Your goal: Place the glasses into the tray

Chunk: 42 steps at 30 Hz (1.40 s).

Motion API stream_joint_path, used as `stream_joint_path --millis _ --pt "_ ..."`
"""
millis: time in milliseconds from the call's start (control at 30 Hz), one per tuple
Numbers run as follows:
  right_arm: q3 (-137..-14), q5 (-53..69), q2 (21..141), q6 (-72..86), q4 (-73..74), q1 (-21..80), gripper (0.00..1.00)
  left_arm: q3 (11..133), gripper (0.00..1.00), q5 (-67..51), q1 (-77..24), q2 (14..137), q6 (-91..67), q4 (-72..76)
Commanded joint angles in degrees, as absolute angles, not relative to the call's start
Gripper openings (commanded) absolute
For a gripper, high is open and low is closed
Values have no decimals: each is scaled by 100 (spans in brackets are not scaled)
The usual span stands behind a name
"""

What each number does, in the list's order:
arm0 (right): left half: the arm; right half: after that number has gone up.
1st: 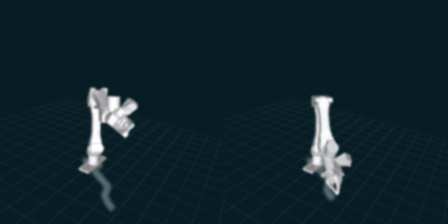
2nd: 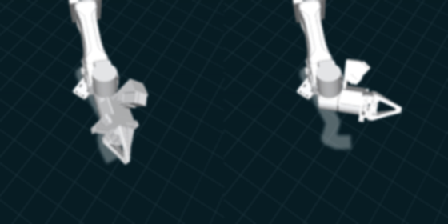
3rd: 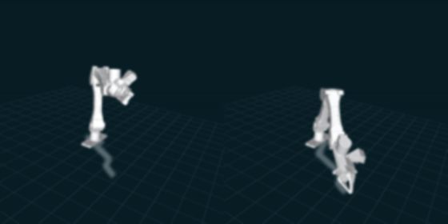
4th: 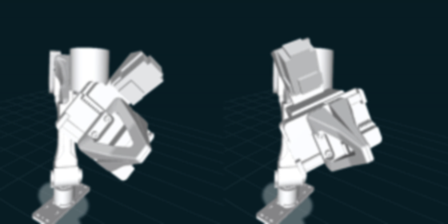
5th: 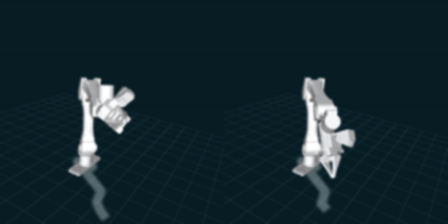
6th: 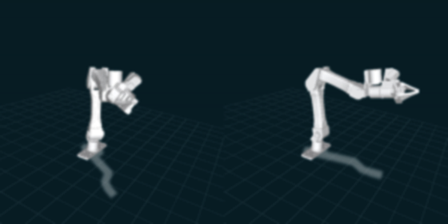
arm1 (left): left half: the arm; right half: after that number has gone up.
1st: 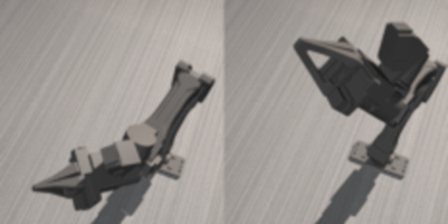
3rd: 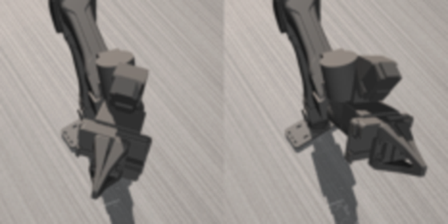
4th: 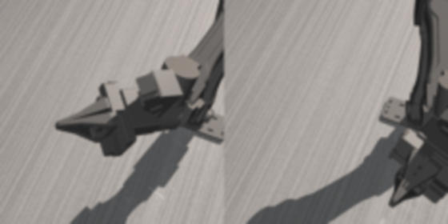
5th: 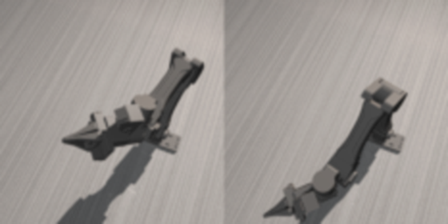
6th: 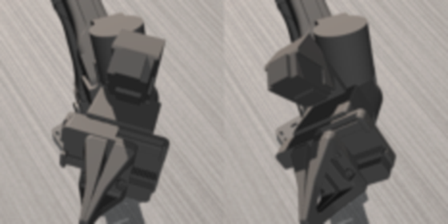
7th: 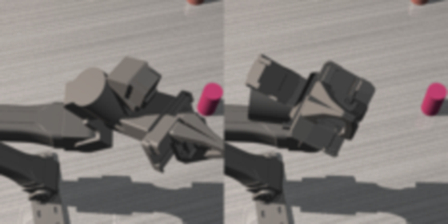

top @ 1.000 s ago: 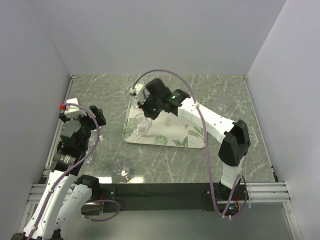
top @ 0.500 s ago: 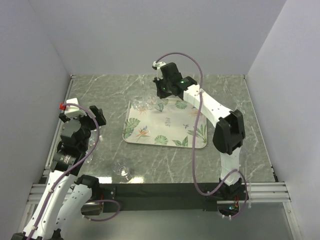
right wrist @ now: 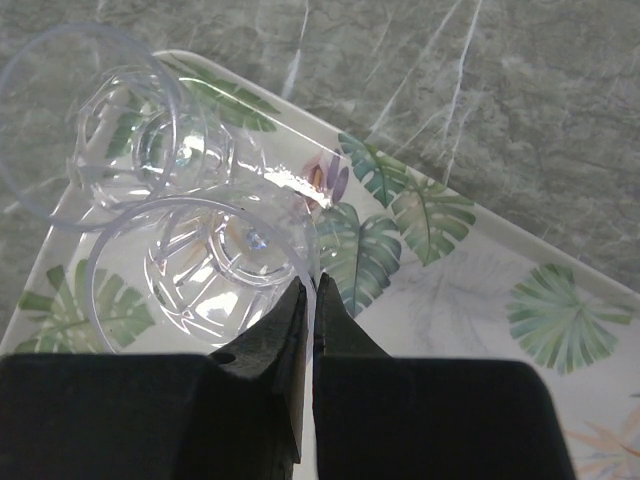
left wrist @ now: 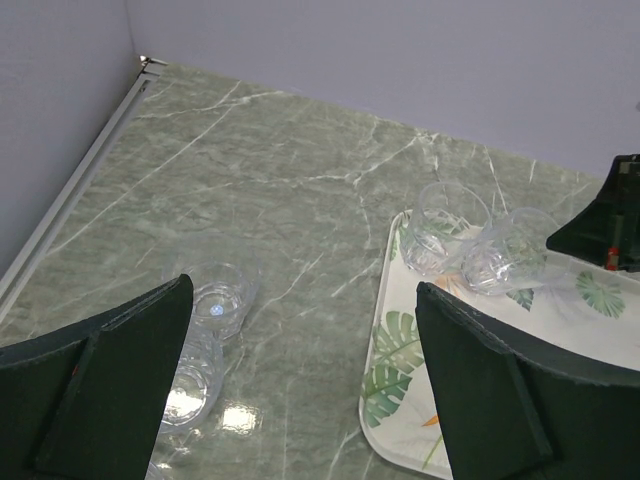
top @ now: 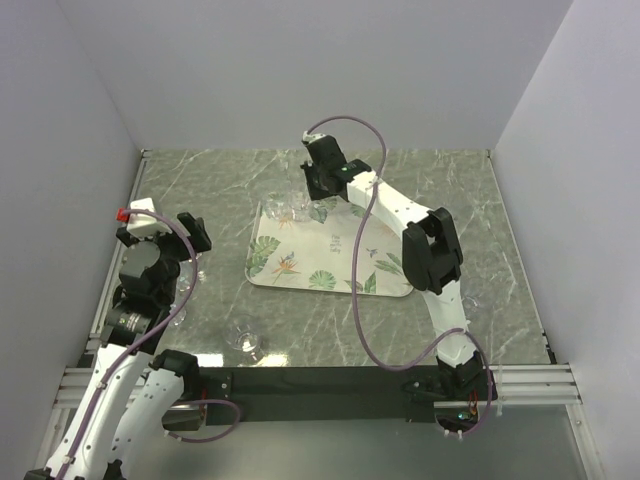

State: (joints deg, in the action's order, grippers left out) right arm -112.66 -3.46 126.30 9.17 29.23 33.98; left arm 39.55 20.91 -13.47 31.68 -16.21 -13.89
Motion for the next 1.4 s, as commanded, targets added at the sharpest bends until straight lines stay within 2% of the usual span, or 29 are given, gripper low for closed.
stream_joint_path --millis 0,400,433,500,533,600,700,767,800,933,1000,1200,1367 --pt "-11707 -483 12717 984 2584 3331 0 3938 99 2153 -1371 3102 -1661 -1099" --pt "-11566 -466 12762 879 2575 3313 12 3937 99 2127 -1371 3111 -1652 -1099" --pt "-11540 -457 12744 844 2584 3322 16 3946 99 2136 -1371 3129 -1661 -1099" --pt "-11505 -457 12674 826 2566 3313 17 3938 99 2144 -1371 3138 -1661 -1099" --pt "-11461 -457 12639 800 2558 3313 22 3938 99 2153 -1362 3155 -1661 -1107" --pt "-11435 -466 12569 756 2558 3314 24 3938 99 2162 -1371 3164 -1661 -1099" --pt "-11382 -466 12402 668 2558 3314 37 3929 99 2197 -1371 3164 -1652 -1099" --pt "-11268 -492 12201 607 2531 3313 38 3929 99 2206 -1362 3155 -1661 -1099" --pt "-11241 -527 12130 528 2531 3313 44 3911 99 2215 -1371 3147 -1661 -1107" --pt "-10979 -519 11690 273 2531 3278 46 3920 99 2232 -1371 3164 -1670 -1107" --pt "-10820 -527 11339 98 2505 3243 52 3911 99 2241 -1371 3182 -1661 -1107" --pt "-9925 -18 10215 -701 2619 3121 52 3911 99 2241 -1371 3217 -1670 -1107" --pt "-9019 1115 8925 -1484 2724 2989 51 3920 100 2233 -1371 3304 -1670 -1125"
